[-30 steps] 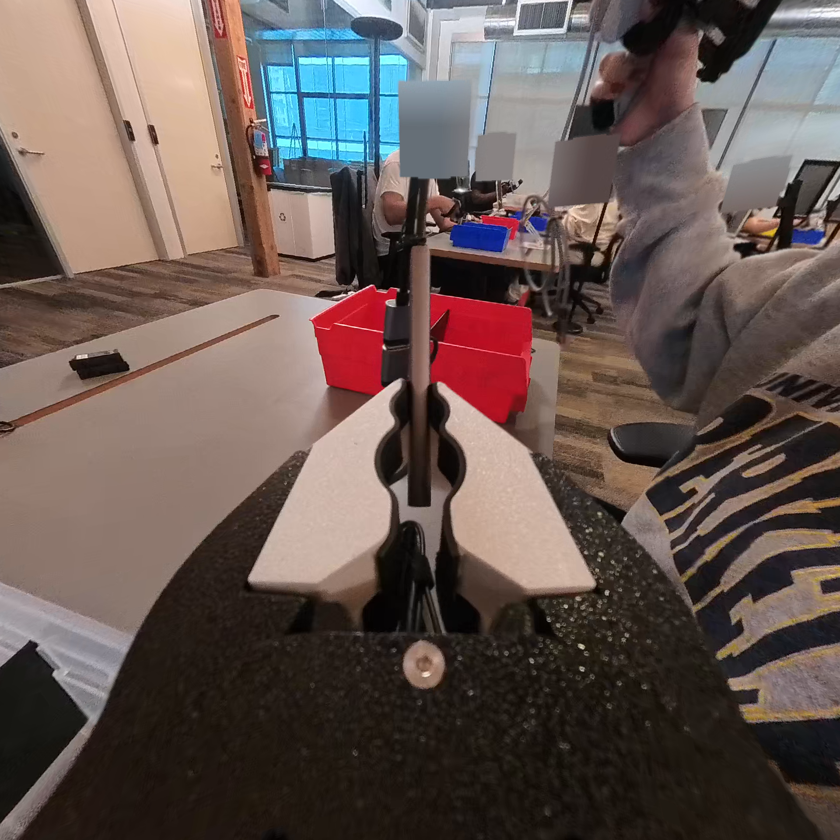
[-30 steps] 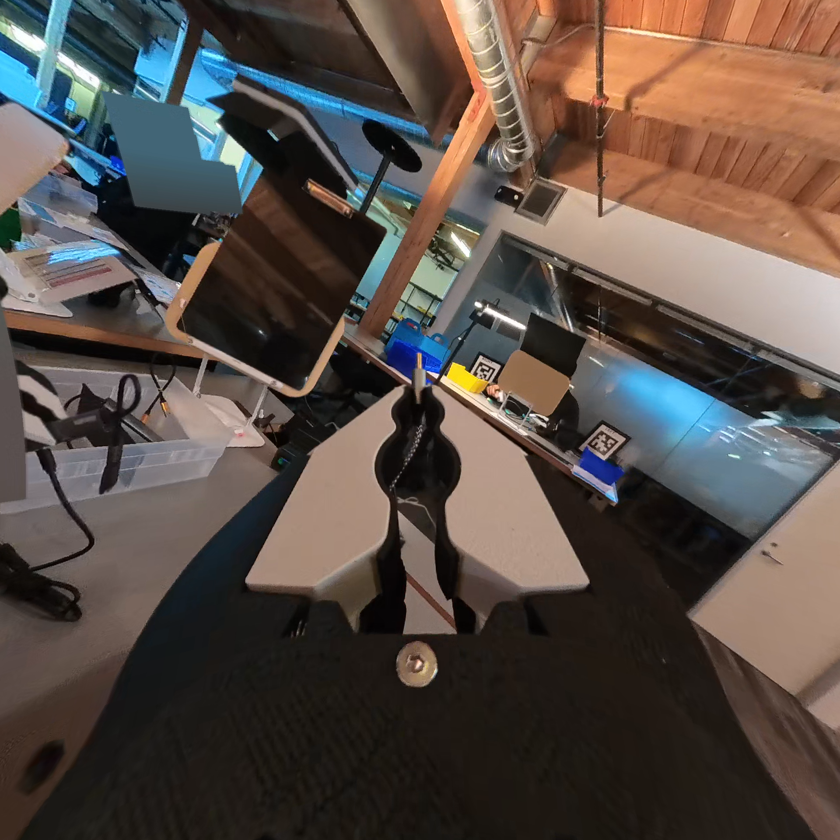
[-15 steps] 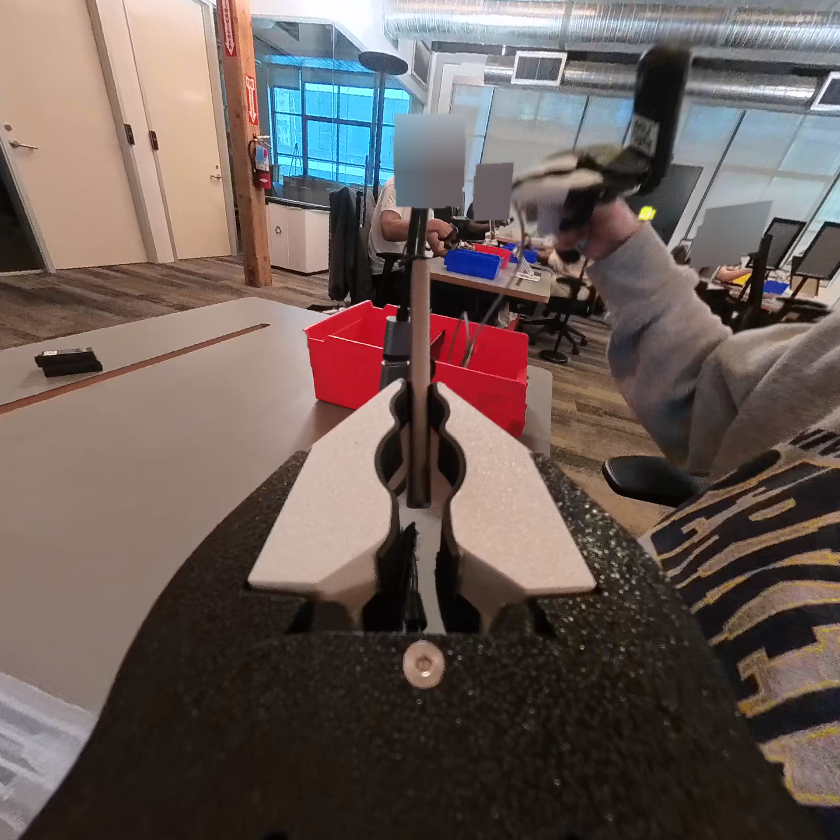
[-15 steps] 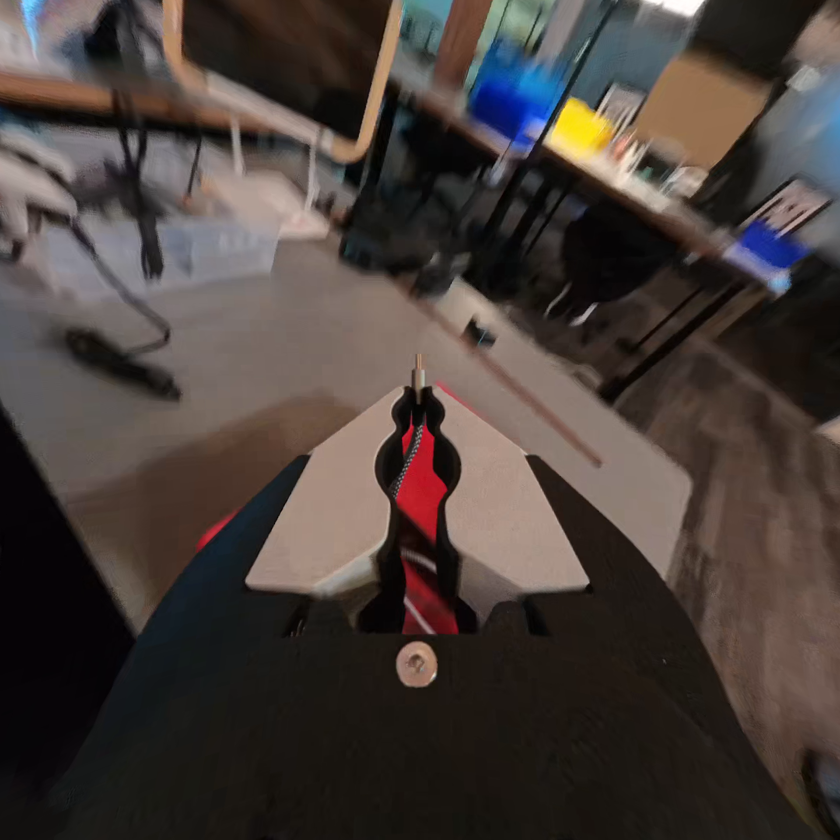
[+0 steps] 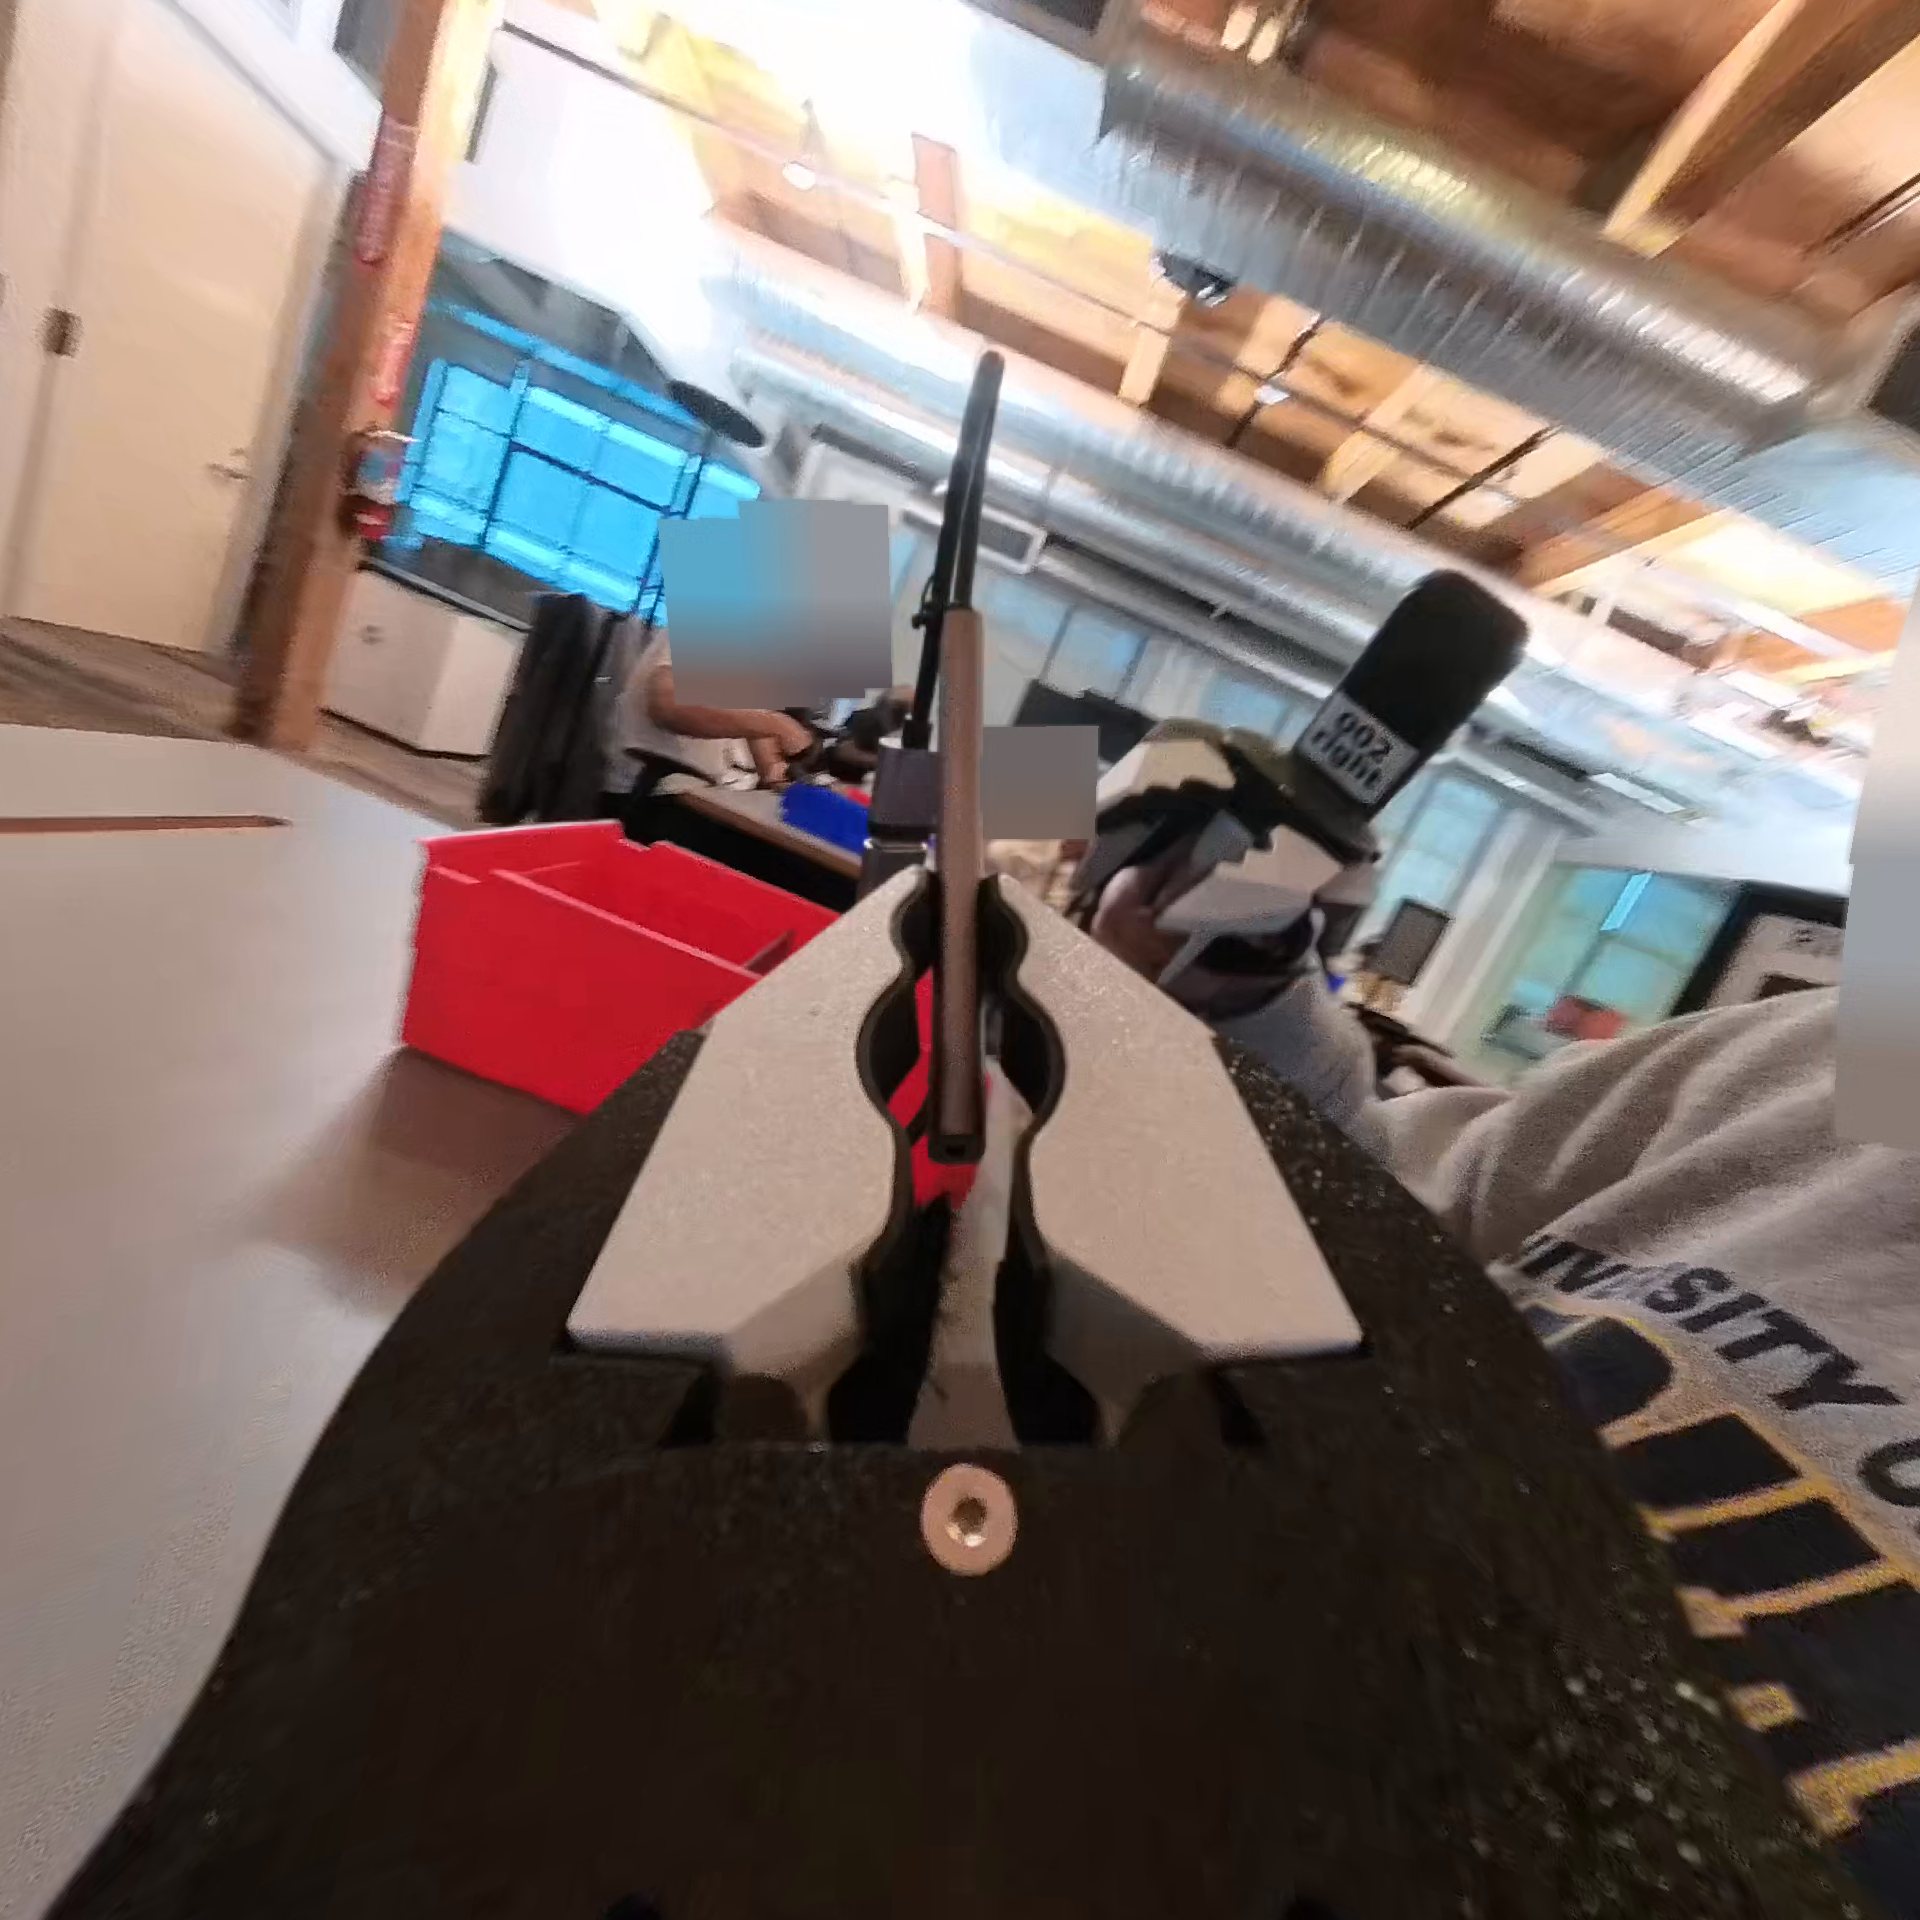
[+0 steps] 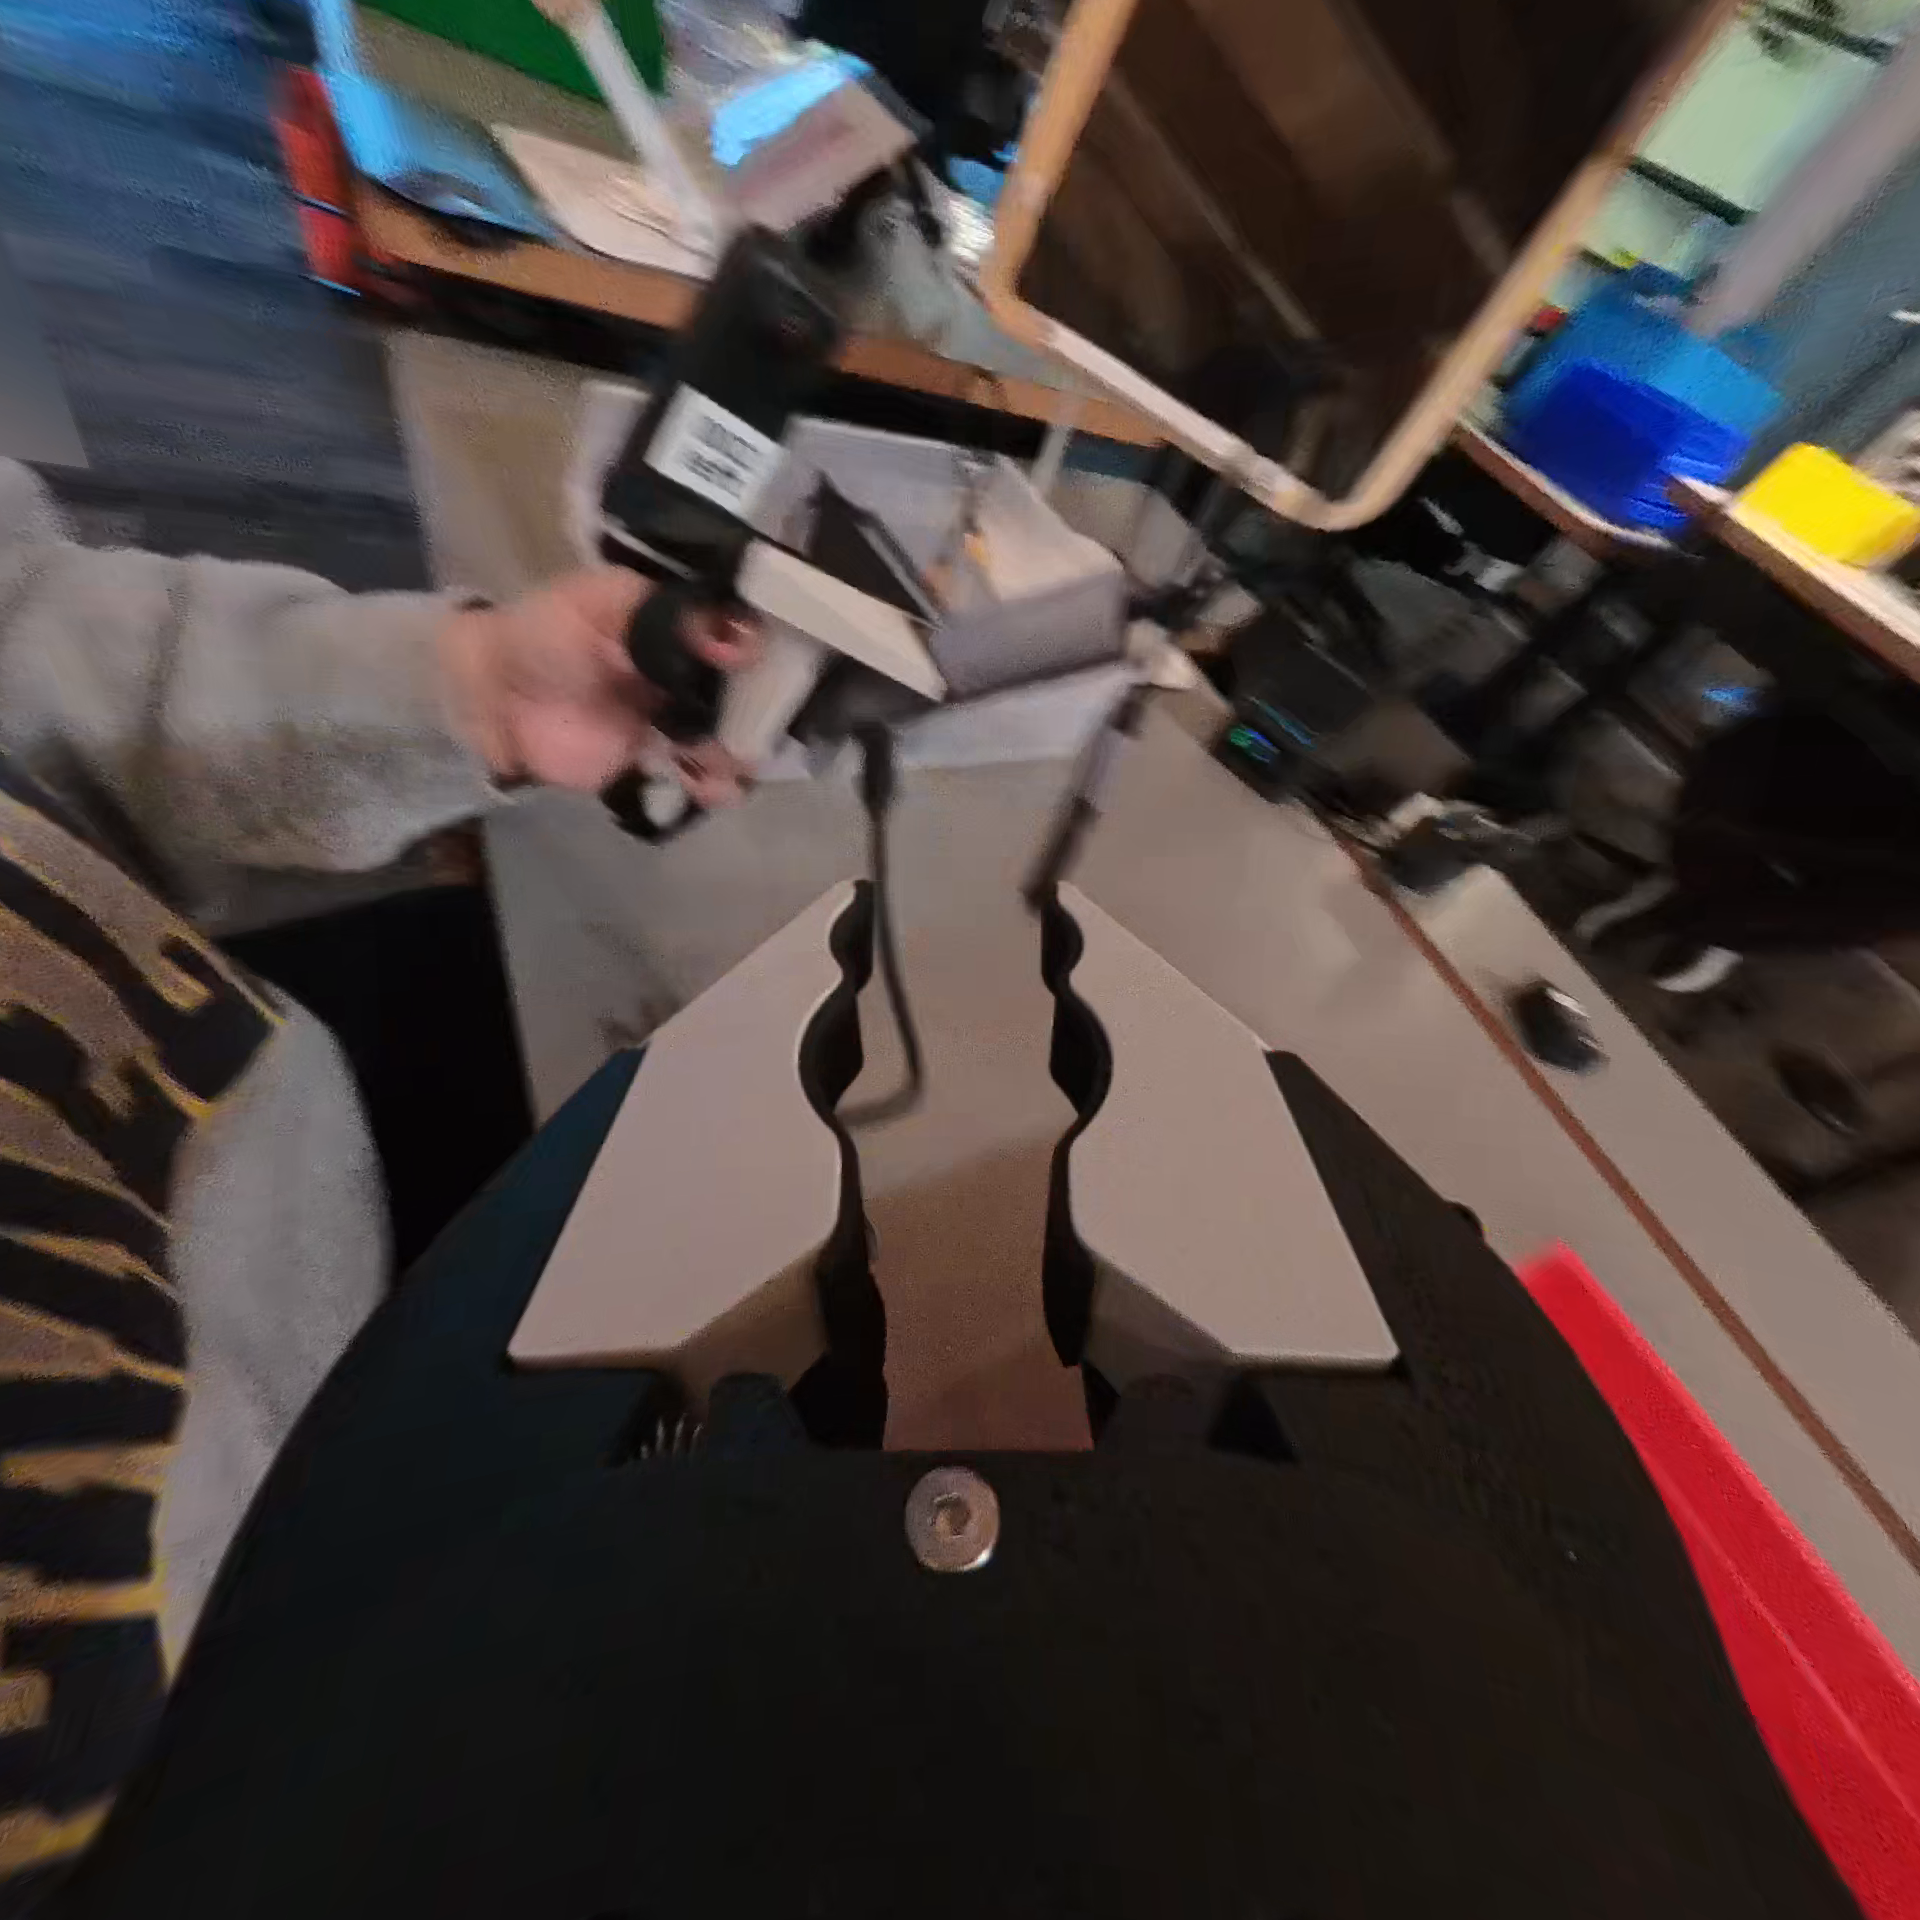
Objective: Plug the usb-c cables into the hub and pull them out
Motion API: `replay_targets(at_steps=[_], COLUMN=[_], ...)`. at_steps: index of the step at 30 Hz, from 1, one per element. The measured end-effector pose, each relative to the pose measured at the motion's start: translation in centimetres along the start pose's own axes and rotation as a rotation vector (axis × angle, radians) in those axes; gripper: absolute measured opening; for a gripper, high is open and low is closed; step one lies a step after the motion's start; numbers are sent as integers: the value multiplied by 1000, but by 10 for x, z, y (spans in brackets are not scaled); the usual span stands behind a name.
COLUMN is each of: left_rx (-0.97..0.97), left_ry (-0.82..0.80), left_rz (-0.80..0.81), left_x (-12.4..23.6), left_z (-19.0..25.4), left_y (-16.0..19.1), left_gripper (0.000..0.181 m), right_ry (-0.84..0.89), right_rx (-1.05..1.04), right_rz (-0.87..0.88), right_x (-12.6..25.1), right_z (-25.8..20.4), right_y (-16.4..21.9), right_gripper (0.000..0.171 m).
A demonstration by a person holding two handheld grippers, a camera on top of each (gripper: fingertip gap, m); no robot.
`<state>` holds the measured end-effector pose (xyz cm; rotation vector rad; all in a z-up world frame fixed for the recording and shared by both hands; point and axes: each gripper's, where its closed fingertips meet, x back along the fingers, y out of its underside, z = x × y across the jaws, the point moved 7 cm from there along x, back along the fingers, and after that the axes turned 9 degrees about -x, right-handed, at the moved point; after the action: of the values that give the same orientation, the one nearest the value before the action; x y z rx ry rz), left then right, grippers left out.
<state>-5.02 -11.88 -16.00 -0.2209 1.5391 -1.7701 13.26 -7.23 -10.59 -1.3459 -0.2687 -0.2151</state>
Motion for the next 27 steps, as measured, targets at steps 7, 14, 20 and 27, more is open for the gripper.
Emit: replay_targets(at_steps=[7, 14, 20, 27], left_rx=[13, -63, -162, -384], left_ry=[122, 143, 168, 130], left_rz=[7, -104, -323, -306], left_x=[-15, -13, -11, -11], left_z=[14, 20, 29, 55], left_y=[8, 12, 18, -6], left_gripper=[6, 7, 8, 6], right_ry=[-93, -191, -212, -264], right_rx=[-124, -127, 30, 79], right_rz=[-19, -65, -127, -8], right_x=[-65, -67, -62, -44], right_z=[-18, -21, -26, -32], right_y=[8, 16, 22, 1], right_gripper=[20, 7, 6, 6])
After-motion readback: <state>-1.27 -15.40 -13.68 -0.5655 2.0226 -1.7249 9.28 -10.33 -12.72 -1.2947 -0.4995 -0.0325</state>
